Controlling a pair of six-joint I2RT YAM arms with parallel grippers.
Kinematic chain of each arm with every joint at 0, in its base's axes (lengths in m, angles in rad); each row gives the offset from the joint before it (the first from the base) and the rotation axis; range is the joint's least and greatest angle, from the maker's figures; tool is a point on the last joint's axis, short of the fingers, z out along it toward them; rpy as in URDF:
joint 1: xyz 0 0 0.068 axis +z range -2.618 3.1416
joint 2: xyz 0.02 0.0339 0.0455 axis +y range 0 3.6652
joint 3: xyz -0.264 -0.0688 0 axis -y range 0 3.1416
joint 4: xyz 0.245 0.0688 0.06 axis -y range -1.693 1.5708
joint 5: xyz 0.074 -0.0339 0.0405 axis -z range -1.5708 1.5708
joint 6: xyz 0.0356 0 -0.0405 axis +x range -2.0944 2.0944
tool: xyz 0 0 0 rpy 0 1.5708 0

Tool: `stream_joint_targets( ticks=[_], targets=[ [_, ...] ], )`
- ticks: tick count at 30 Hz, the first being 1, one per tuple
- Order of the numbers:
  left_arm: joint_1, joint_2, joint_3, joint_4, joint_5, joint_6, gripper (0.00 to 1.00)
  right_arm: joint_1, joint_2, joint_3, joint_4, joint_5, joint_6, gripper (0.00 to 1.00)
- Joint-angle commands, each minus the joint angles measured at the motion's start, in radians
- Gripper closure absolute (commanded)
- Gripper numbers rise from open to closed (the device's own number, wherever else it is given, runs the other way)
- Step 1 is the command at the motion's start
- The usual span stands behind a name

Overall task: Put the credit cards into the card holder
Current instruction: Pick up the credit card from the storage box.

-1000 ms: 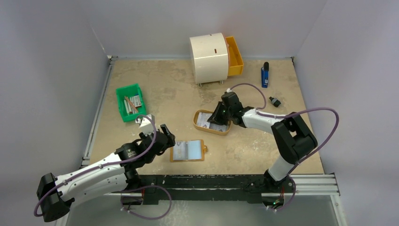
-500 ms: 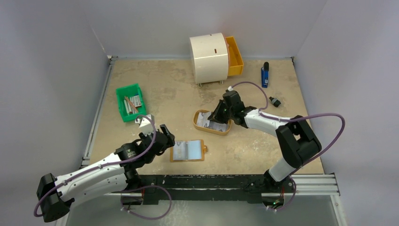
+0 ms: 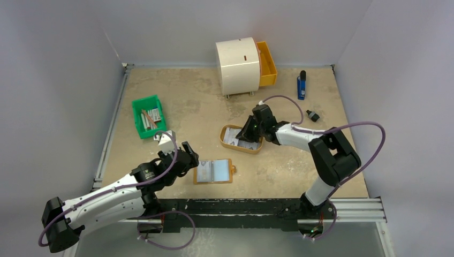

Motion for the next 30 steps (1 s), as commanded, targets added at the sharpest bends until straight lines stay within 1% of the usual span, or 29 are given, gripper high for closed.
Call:
stream_joint_targets(
  ticks=[1,6,9,12,15,17,22,30],
  targets=[
    [-0.001,-0.006,-0.006,0.012,-0.009,-0.02,0.3,-0.002,0.041,0.033,-0.021,-0.019,-0.003,0.79],
    [-0.001,-0.004,-0.01,0.014,-0.009,-0.023,0.3,-0.002,0.063,0.065,-0.051,-0.018,-0.024,0.61],
    [-0.001,-0.001,-0.012,0.017,-0.007,-0.024,0.3,-0.001,0.076,0.083,-0.068,-0.021,-0.037,0.54],
    [-0.002,0.003,-0.013,0.022,-0.007,-0.024,0.3,-0.002,0.092,0.103,-0.083,-0.023,-0.053,0.52],
    [-0.001,0.011,-0.012,0.027,-0.006,-0.023,0.3,-0.001,0.117,0.131,-0.133,-0.002,-0.071,0.52],
    [-0.002,0.017,-0.011,0.029,-0.005,-0.021,0.3,-0.001,0.126,0.138,-0.154,0.004,-0.079,0.54],
    [-0.002,0.029,-0.011,0.036,-0.004,-0.021,0.3,-0.001,0.134,0.13,-0.181,-0.001,-0.075,0.65],
    [-0.001,0.032,-0.007,0.035,-0.006,-0.02,0.3,-0.003,0.093,0.093,-0.173,0.024,-0.051,0.67]
  ],
)
